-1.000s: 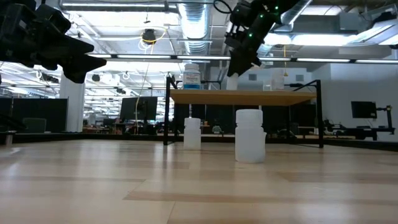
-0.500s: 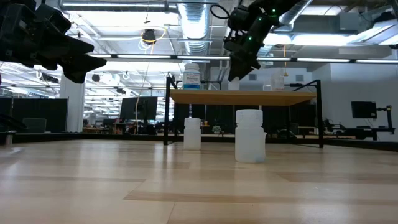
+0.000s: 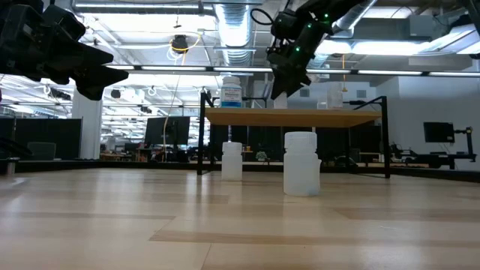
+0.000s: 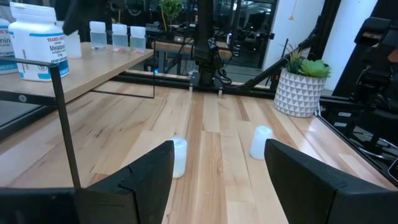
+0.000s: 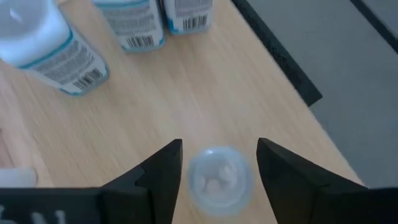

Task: Pick and place medicine bottles onto shelf by color
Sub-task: Put the bottom white pill bottle on the shelf aligned with the other white pill bottle

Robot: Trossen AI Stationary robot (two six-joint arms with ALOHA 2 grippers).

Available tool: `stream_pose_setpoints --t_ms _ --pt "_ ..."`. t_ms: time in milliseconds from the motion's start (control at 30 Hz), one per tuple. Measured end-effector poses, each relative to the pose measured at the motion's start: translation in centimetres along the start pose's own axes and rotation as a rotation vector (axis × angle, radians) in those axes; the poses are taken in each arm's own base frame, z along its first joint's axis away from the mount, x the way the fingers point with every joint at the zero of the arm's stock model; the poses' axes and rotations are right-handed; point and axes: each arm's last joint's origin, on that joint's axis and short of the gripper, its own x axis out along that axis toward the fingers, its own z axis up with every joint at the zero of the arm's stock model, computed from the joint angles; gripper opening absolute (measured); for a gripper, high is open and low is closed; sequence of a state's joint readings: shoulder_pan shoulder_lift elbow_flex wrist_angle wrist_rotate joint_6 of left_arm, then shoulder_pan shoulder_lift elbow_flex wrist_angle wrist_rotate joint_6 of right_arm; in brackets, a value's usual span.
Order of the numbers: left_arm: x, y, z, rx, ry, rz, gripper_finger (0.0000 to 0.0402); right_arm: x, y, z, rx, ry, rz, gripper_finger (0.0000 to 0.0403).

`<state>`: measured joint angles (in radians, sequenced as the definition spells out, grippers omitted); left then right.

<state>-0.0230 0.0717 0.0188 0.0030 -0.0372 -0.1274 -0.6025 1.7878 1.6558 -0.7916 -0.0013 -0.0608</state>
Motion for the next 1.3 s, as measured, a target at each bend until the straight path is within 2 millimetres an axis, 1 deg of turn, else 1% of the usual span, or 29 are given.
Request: stream_pose_setpoints --t_ms 167,300,367,433,533,667,833,933,1100,1300 --pt "0.0 0.0 0.0 0.0 0.0 0.0 0.0238 -1.2 -0.1 1.2 0.0 -0.051 -0.003 0.023" --pt "0.0 0.0 0.0 0.0 0.0 0.0 0.0238 -3.1 0.1 2.3 0.002 -0.081 -0.002 0.023" --pt "0.0 0.0 0.0 0.0 0.0 0.0 0.0238 -4.3 0.6 2.7 0.012 -0.068 0.009 0.023" --pt "0.0 0.0 0.0 0.0 0.0 0.0 0.0238 -5.3 1.7 2.7 0.004 -0.034 0.045 0.023" --pt "0.0 0.0 0.0 0.0 0.0 0.0 0.0238 -6.4 4.2 2.4 -0.031 0.023 0.118 0.0228" --pt "0.0 0.0 0.0 0.0 0.0 0.0 0.0238 -7.0 8.3 1.4 -0.125 0.098 0.185 0.0223" --pt "0.0 0.0 0.0 0.0 0.0 0.0 0.0238 -8.1 13.6 -0.4 -0.272 0.179 0.265 0.0215" --pt "0.0 0.0 0.0 0.0 0.001 0.0 0.0238 -9.0 16.4 -1.7 -0.368 0.219 0.306 0.0209" --pt "0.0 0.0 0.0 0.0 0.001 0.0 0.0238 -10.2 19.9 -4.2 -0.516 0.304 0.354 0.0201" --pt "0.0 0.0 0.0 0.0 0.001 0.0 0.0238 -9.6 23.4 -8.1 -0.645 0.419 0.379 0.0191"
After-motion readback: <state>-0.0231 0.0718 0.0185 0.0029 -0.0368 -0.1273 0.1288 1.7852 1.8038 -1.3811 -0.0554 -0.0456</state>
